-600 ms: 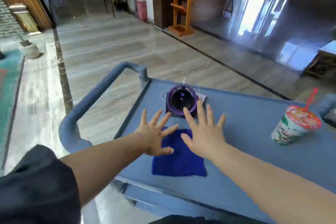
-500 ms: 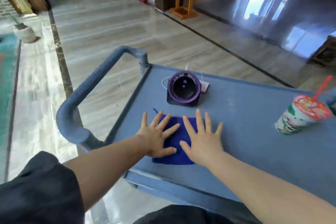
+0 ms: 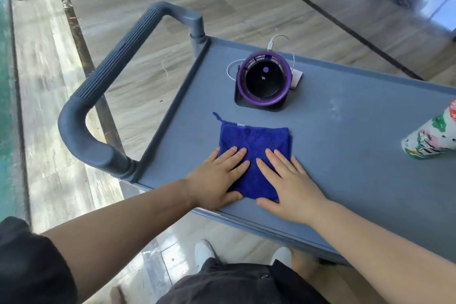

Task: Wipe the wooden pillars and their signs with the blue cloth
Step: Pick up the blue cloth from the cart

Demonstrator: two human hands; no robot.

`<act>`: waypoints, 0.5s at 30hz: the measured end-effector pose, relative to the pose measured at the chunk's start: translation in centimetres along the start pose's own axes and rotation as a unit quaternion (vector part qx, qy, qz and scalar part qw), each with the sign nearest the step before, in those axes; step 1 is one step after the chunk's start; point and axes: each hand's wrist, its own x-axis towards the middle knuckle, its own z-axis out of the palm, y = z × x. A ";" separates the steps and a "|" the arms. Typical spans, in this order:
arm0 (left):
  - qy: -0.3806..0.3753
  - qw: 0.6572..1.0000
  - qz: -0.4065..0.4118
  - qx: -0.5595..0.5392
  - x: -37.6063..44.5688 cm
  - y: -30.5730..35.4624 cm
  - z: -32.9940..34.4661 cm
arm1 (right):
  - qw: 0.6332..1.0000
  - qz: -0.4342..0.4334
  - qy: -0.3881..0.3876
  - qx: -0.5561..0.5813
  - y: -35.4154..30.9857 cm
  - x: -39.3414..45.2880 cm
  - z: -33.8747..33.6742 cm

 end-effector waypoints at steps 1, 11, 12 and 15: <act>0.009 1.000 0.010 0.014 0.1 -0.2 -0.4 | 1.000 -0.017 -0.005 -0.011 0.4 0.0 -0.2; 0.100 0.991 -0.048 -0.068 2.5 -0.6 -4.3 | 0.992 0.051 0.065 0.097 0.9 2.5 -3.9; 0.114 0.988 -0.057 -0.088 2.7 -0.9 -5.1 | 0.985 0.076 0.074 0.134 0.8 2.9 -4.6; 0.138 0.973 -0.079 -0.167 2.6 -1.1 -6.6 | 0.965 0.089 0.100 0.227 0.6 4.0 -6.6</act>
